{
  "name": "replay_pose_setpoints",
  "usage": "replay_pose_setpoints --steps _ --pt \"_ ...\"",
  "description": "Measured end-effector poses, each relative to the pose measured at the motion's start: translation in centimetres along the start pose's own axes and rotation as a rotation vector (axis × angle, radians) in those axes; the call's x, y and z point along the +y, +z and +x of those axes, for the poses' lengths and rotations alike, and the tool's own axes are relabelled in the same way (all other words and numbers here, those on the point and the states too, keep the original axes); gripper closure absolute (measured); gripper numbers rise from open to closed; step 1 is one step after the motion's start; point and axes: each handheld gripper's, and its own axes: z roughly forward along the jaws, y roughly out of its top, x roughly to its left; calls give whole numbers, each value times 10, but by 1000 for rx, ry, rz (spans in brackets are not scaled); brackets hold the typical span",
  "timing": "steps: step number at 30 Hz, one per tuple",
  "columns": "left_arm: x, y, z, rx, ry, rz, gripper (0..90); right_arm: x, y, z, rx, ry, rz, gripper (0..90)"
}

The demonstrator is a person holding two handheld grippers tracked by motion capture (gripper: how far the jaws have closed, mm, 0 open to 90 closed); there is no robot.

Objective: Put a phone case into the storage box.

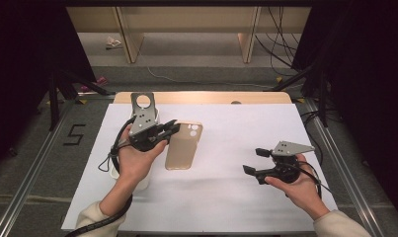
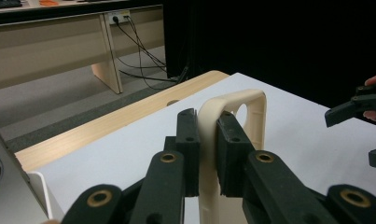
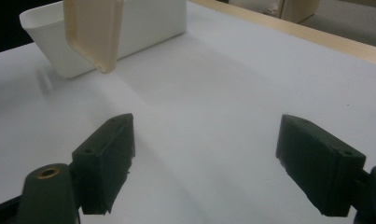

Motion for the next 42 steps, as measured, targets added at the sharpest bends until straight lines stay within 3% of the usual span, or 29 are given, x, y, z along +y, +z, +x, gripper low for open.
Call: replay_pose_setpoints --steps 18,42 --pt "18 -29 26 48 -27 -62 807 -1 -2 1 -4 8 -5 201" --pt "25 -49 50 120 -53 -97 807 -6 -11 0 -38 -17 1 202"
